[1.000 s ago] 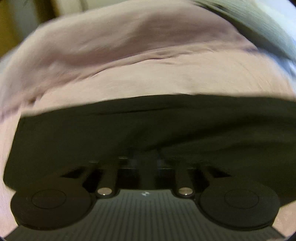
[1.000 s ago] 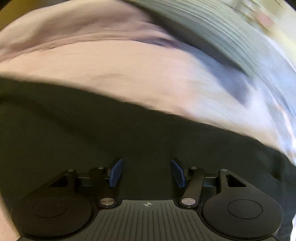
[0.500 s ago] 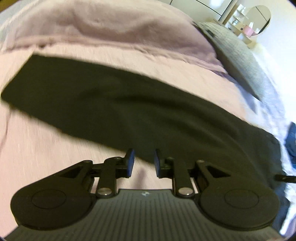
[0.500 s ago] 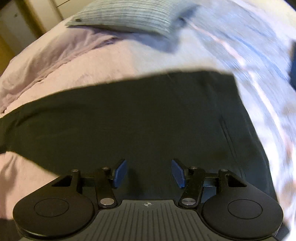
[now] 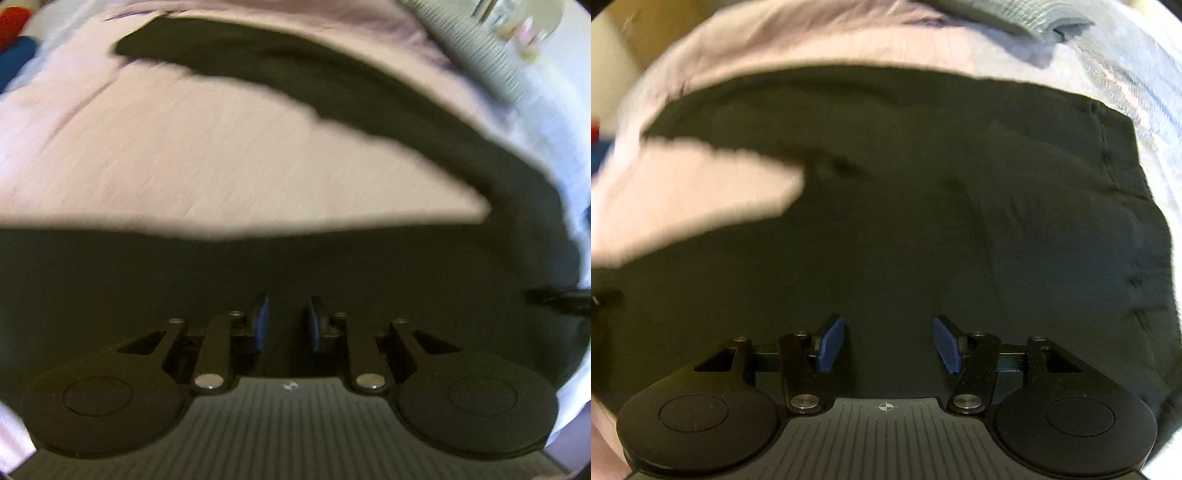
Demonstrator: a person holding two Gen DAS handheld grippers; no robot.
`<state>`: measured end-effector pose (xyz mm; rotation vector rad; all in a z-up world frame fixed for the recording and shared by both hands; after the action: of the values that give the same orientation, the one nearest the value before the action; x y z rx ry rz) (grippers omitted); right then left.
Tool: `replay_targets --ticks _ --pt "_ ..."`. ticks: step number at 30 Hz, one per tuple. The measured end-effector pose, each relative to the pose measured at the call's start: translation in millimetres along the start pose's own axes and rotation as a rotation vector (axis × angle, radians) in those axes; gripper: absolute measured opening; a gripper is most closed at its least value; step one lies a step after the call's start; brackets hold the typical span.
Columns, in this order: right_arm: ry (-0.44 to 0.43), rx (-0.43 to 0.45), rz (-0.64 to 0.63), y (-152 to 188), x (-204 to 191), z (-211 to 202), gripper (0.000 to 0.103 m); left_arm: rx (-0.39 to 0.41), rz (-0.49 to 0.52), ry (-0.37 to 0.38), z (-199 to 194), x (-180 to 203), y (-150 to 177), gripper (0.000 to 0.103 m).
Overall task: Fold clothes
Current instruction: 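Press both open tools onto the trousers and smooth the fabric flat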
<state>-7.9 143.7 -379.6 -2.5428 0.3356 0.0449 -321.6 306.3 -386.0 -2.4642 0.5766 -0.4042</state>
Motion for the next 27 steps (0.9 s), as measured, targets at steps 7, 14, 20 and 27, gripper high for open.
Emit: replay_targets --ticks 7,14,20,27 --pt "-0.031 -0.047 0.034 30 27 -49 0.057 0.043 -0.130 -0.156 -64 -17 24 0.018" --pt "-0.011 0.038 0.008 23 33 -61 0.057 0.074 0.009 -0.084 -39 47 28 0.029" --pt "0.006 0.026 0.022 39 45 -71 0.057 0.010 0.022 -0.105 -49 51 64 0.029" --pt "-0.011 0.024 0.106 51 55 -77 0.057 0.070 0.023 -0.074 -57 57 36 0.028"
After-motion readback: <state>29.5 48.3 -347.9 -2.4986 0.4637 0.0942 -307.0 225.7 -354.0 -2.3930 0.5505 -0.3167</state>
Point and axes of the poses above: each gripper's, at about its wrist camera, not at the fingertips, and z roughly the way its jaws point, x to its right, y to its underside, the point moved 3 cm from there along z, roughly the way its jaws point, and after that the axes turned 11 degrees about x, right-handed, at the moved point
